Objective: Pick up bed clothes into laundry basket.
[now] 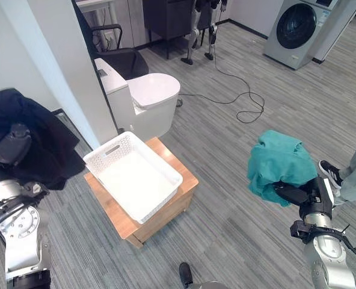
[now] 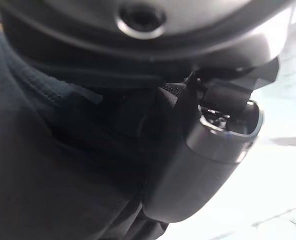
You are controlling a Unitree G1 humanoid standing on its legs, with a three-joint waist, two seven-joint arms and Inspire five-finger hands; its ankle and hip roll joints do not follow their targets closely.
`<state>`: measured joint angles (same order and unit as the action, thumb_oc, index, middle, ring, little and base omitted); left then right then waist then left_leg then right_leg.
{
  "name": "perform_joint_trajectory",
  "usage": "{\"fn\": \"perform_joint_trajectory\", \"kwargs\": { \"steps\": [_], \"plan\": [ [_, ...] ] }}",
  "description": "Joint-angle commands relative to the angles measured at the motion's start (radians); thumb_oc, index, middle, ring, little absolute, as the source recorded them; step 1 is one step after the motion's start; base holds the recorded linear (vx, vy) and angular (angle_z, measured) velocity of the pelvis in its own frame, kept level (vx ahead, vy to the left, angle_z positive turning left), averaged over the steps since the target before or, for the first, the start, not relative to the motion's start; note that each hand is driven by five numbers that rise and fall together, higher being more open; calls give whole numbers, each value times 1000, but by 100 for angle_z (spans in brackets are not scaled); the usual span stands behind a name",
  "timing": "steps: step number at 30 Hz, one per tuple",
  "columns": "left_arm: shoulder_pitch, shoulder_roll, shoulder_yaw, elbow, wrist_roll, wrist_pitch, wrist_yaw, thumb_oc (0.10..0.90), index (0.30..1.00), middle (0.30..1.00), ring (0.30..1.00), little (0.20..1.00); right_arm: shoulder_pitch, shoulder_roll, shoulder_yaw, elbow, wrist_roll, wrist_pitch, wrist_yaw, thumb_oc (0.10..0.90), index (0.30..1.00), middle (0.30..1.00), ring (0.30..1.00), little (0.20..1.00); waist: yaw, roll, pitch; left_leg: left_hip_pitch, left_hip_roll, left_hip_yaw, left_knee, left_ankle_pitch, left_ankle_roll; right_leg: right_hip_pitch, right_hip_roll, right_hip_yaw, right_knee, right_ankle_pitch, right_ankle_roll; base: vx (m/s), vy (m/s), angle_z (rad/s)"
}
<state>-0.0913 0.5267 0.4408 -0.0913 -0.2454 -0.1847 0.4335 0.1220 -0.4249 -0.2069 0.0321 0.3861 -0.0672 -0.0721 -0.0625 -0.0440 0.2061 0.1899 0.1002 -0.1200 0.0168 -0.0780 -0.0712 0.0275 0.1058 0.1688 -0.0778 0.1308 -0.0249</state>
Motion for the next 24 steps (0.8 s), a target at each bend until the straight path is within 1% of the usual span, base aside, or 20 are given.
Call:
{"fn": "perform_joint_trajectory", "kwargs": {
  "steps": [1, 2, 3, 4, 5, 6, 7, 8, 9, 10, 11, 12, 14, 15, 16, 18, 19, 20, 22, 24],
  "plan": [
    [-112, 184, -53, -55, 15, -111, -53, 400, 300, 300, 300, 300, -44, -70, -27, -96, 60, -121, 21, 400, 300, 300, 300, 300, -14, -18, -95, -126, 16, -34, -3, 112, -38, 59, -54, -20, 74, -190, 65, -31, -193, 23],
    [-114, 186, -53, -53, 13, -112, -54, 400, 300, 300, 300, 300, -45, -70, -27, -95, 61, -121, 22, 400, 300, 300, 300, 300, -16, -18, -94, -130, 16, -37, 3, 110, -39, 58, -53, -23, 75, -191, 65, -89, -160, 24],
    [-123, 209, -63, -36, 2, -106, -75, 400, 300, 300, 300, 300, -48, -78, -26, -89, 74, -118, 26, 400, 300, 300, 300, 300, -18, -27, -71, -169, 19, -26, 62, 112, -38, 57, -58, -37, 81, -190, 61, -80, -128, 21],
    [-135, 225, -73, -27, -11, -104, -84, 400, 300, 300, 300, 300, -47, -84, -27, -90, 79, -116, 26, 400, 300, 300, 300, 300, -33, -33, -64, -185, 13, 26, 103, 91, -30, 59, -69, -59, 82, -194, 60, -74, -118, 21],
    [-138, 228, -74, -23, -13, -105, -86, 400, 300, 300, 300, 300, -48, -83, -28, -90, 80, -116, 26, 400, 300, 300, 300, 300, -33, -34, -62, -191, 10, 26, 115, 83, -29, 60, -71, -60, 83, -197, 61, -82, -44, 38],
    [-160, 264, -85, 1, -16, -102, -99, 400, 300, 300, 300, 300, -53, -87, -17, -93, 90, -109, 33, 400, 300, 300, 300, 300, -44, -32, -53, -203, -29, 103, 165, 45, -10, 53, -86, -77, 90, -192, 64, -69, -2, 46],
    [-163, 267, -86, 5, -18, -103, -100, 400, 300, 300, 300, 300, -54, -85, -17, -93, 91, -109, 33, 400, 300, 300, 300, 300, -44, -34, -52, -205, -30, 105, 171, 40, -7, 53, -87, -76, 90, -193, 66, -103, -1, 53],
    [-183, 305, -102, 34, -45, -103, -115, 400, 300, 300, 300, 300, -45, -73, -12, -92, 97, -102, 41, 400, 300, 300, 300, 300, -63, -16, -59, -197, -62, 178, 157, 22, 12, 50, -89, -86, 84, -188, 70, -30, 30, 46],
    [-203, 345, -121, 62, -55, -99, -129, 400, 300, 300, 300, 300, -36, -67, -10, -89, 97, -100, 45, 400, 300, 300, 300, 300, -69, -2, -69, -185, -78, 202, 126, 17, 24, 47, -86, -87, 78, -188, 75, -24, 26, 38],
    [-210, 349, -127, 69, -58, -101, -130, 400, 300, 300, 300, 300, -35, -64, -11, -89, 97, -100, 45, 400, 300, 300, 300, 300, -67, -4, -70, -181, -79, 204, 119, 19, 26, 47, -87, -86, 77, -188, 76, 22, 45, 31],
    [-238, 381, -150, 94, -65, -97, -137, 400, 300, 300, 300, 300, -28, -63, -10, -87, 93, -95, 45, 400, 300, 300, 300, 300, -76, 11, -78, -163, -85, 222, 73, 32, 32, 45, -82, -91, 70, -183, 78, 31, 48, 8],
    [-258, 409, -176, 113, -93, -94, -152, 400, 300, 300, 300, 300, -28, -61, -2, -79, 95, -94, 42, 400, 300, 300, 300, 300, -81, 27, -86, -153, -95, 216, 35, 38, 36, 43, -78, -95, 62, -180, 82, 51, 63, 9],
    [-312, 461, -236, 173, -149, -96, -176, 400, 300, 300, 300, 300, -32, -52, 15, -50, 99, -96, 34, 400, 300, 300, 300, 300, -87, 43, -95, -140, -122, 164, -28, 76, 41, 33, -71, -91, 52, -163, 88, 23, 49, -3],
    [-383, 531, -301, 241, -165, -83, -190, 400, 300, 300, 300, 300, -21, -43, 22, -52, 104, -93, 40, 400, 300, 300, 300, 300, -104, 56, -103, -122, -124, 166, -76, 98, 37, 34, -68, -97, 34, -158, 94, 77, 58, -1],
    [-445, 570, -364, 294, -221, -82, -219, 400, 300, 300, 300, 300, -6, -34, 39, -50, 105, -88, 50, 400, 300, 300, 300, 300, -115, 66, -116, -106, -122, 173, -104, 99, 35, 46, -67, -98, 16, -163, 99, 104, 50, 9],
    [-479, 576, -404, 332, -267, -78, -241, 400, 300, 300, 300, 300, -2, -33, 48, -45, 102, -87, 51, 400, 300, 300, 300, 300, -117, 68, -118, -101, -122, 168, -104, 99, 35, 52, -68, -96, 9, -160, 101, 65, 25, 11],
    [-519, 581, -443, 370, -302, -78, -257, 400, 300, 300, 300, 300, -3, -32, 57, -38, 102, -87, 52, 400, 300, 300, 300, 300, -120, 68, -118, -100, -122, 167, -104, 98, 34, 57, -68, -96, 3, -157, 103, 39, 39, -3],
    [-590, 601, -512, 428, -342, -69, -291, 400, 300, 300, 300, 300, -4, -30, 69, -32, 108, -87, 57, 400, 300, 300, 300, 300, -127, 73, -117, -99, -120, 173, -104, 99, 31, 59, -69, -92, 0, -155, 105, 21, 31, -10],
    [-617, 614, -540, 455, -338, -61, -297, 400, 300, 300, 300, 300, -3, -31, 77, -28, 110, -87, 60, 400, 300, 300, 300, 300, -131, 76, -116, -98, -121, 179, -104, 99, 29, 58, -70, -91, 1, -153, 106, 8, 20, -13],
    [-693, 636, -606, 504, -360, -56, -323, 400, 300, 300, 300, 300, -4, -33, 98, -17, 113, -88, 68, 400, 300, 300, 300, 300, -136, 81, -116, -98, -117, 185, -104, 99, 27, 58, -70, -86, -2, -151, 111, 11, 16, -11]
  ]
}}
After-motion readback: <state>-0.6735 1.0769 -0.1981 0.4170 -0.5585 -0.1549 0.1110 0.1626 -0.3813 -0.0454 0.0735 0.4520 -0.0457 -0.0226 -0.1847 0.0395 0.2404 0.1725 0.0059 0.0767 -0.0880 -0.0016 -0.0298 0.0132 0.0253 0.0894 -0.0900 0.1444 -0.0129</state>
